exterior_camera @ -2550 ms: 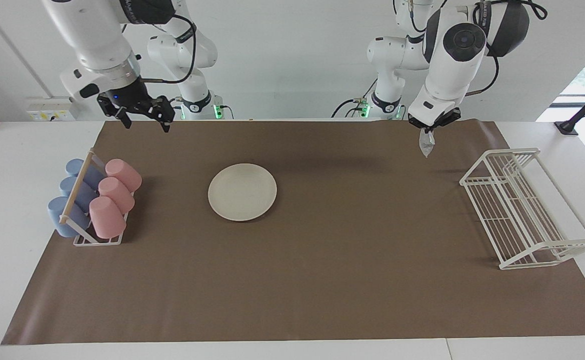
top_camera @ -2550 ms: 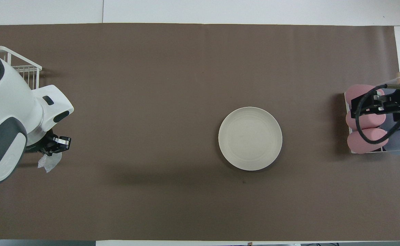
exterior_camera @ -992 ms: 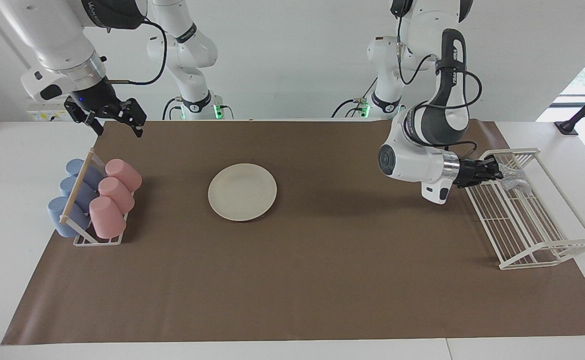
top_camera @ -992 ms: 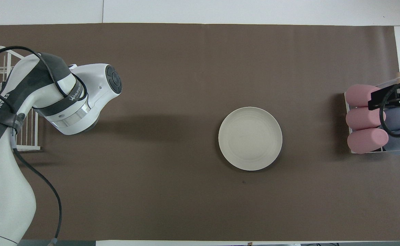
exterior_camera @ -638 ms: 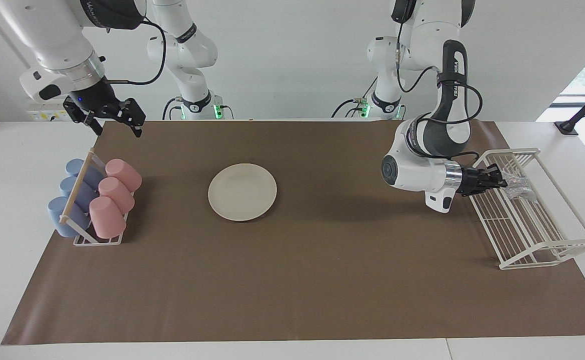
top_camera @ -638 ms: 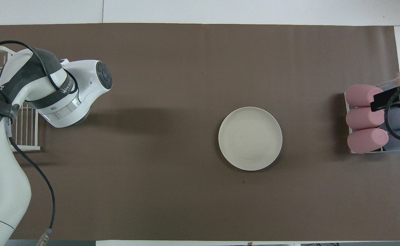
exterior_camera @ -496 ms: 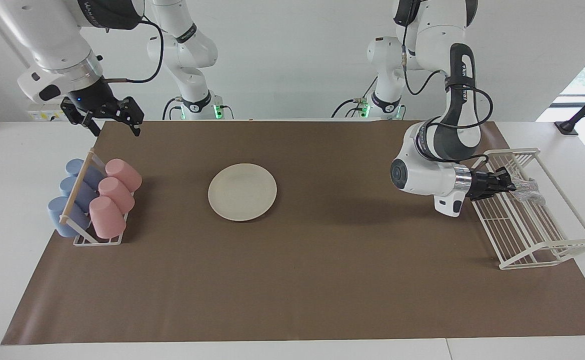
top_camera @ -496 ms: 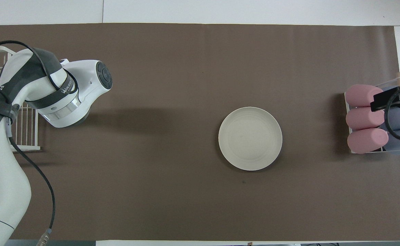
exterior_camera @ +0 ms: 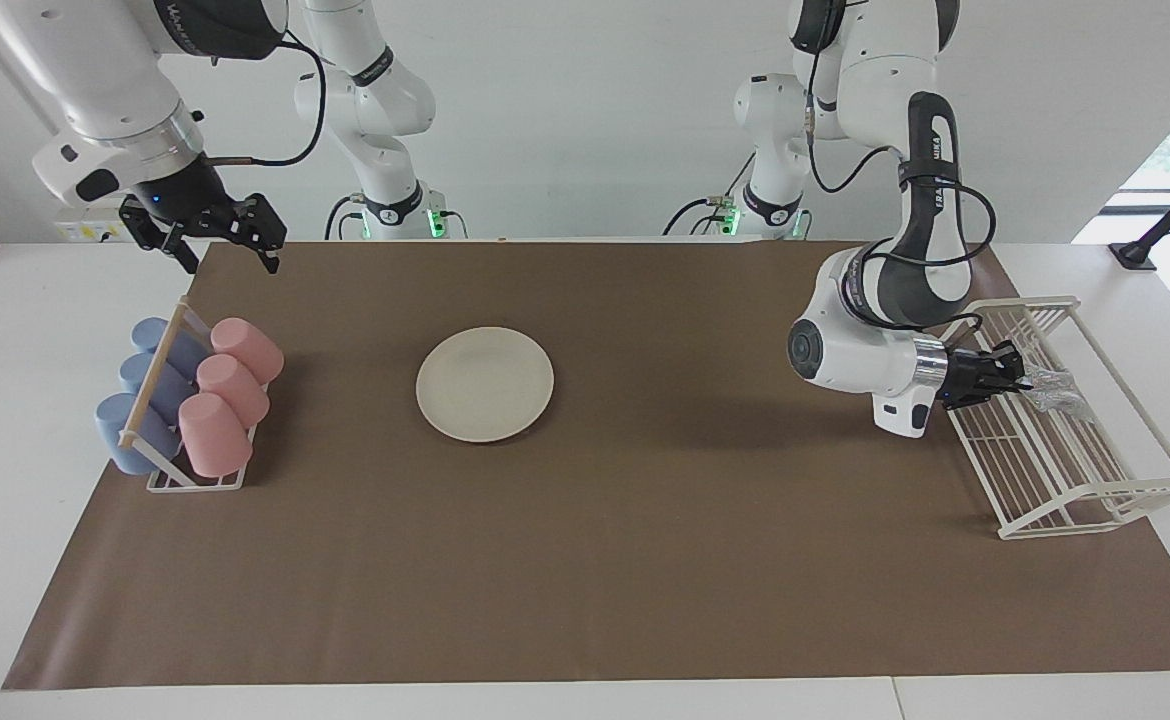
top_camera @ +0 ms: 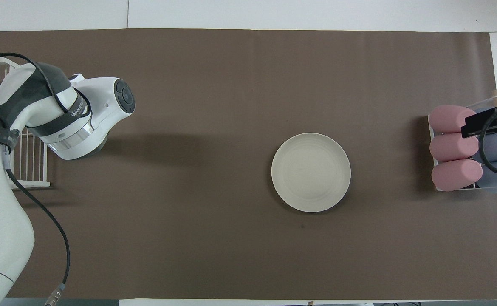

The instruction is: Wipe plate with sponge

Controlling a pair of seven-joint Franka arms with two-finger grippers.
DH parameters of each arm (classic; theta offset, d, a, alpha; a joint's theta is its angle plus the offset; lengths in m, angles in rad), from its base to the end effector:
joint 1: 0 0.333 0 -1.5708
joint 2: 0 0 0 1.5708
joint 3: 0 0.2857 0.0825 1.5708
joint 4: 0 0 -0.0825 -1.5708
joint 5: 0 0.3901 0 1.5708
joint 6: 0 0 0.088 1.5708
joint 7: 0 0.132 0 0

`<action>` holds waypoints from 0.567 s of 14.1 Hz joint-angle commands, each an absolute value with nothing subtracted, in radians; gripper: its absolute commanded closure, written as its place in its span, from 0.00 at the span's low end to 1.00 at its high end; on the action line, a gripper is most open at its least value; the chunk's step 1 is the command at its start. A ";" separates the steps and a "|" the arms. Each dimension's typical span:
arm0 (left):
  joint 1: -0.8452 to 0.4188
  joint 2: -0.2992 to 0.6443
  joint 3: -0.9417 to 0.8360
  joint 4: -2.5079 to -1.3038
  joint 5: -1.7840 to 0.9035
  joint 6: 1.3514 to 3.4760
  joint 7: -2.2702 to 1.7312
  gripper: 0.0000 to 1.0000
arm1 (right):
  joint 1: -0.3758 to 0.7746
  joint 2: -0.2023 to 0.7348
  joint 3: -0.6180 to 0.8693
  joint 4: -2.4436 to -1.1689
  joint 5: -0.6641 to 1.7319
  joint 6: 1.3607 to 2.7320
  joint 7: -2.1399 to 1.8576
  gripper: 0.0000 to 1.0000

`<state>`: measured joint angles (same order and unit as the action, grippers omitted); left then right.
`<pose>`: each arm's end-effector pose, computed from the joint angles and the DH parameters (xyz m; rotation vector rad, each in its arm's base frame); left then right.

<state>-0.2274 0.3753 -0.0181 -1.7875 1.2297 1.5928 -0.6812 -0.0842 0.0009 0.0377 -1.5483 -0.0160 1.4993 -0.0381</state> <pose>0.6141 -0.0268 0.3318 -1.8724 0.0014 -0.0914 0.5516 -0.0279 0.5733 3.1267 -0.0143 -0.0790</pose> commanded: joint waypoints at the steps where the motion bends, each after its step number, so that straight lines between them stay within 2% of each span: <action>1: -0.215 0.365 -0.023 -1.802 1.232 1.614 -0.703 0.01 | -0.089 -0.012 0.035 -1.568 -0.002 1.511 -0.069 0.00; 8: -0.216 0.367 -0.023 -1.795 1.209 1.615 -0.706 0.00 | -0.087 -0.014 0.035 -1.569 -0.003 1.509 -0.064 0.00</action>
